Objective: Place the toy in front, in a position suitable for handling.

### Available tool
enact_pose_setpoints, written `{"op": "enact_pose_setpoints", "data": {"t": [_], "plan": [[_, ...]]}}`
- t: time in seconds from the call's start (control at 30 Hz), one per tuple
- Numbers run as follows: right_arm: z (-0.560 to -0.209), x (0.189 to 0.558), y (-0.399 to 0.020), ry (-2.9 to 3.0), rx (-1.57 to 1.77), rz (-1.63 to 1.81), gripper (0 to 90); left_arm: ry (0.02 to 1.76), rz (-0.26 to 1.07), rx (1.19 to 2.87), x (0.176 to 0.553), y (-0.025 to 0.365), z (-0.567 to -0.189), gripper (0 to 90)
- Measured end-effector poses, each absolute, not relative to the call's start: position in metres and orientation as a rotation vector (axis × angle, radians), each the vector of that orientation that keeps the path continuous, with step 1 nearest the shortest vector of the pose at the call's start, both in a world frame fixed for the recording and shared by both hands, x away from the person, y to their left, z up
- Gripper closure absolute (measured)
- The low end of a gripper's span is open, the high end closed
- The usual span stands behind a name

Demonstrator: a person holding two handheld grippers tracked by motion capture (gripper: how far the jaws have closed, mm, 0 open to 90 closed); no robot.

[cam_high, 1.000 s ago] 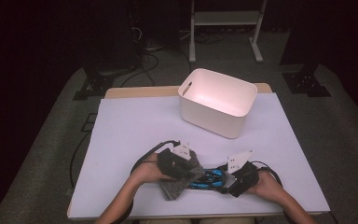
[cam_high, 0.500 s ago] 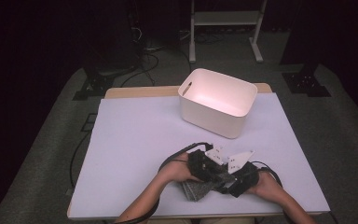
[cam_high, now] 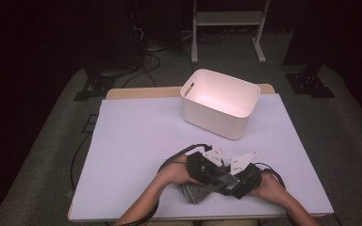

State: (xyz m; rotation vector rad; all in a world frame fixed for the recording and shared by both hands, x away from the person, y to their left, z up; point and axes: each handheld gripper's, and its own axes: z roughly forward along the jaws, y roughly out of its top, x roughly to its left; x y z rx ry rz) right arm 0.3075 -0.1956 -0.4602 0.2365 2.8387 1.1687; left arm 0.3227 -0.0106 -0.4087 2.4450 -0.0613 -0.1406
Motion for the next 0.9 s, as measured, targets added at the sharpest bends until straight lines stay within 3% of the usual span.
{"op": "enact_pose_setpoints", "data": {"t": [0.2, 0.4, 0.9], "plan": [[-0.46, 0.307, -0.196, 2.841, 0.237, 1.171, 24.0, -0.111, -0.129, 2.486, 0.315, -0.013, -0.41, 72.0], [-0.461, 0.307, -0.196, 2.835, 0.239, 1.172, 24.1, -0.011, -0.087, 2.481, 0.327, 0.009, -0.404, 72.2], [-0.461, 0.307, -0.196, 2.835, 0.235, 1.174, 24.1, 0.182, -0.049, 2.538, 0.33, 0.092, -0.414, 72.0]]}}
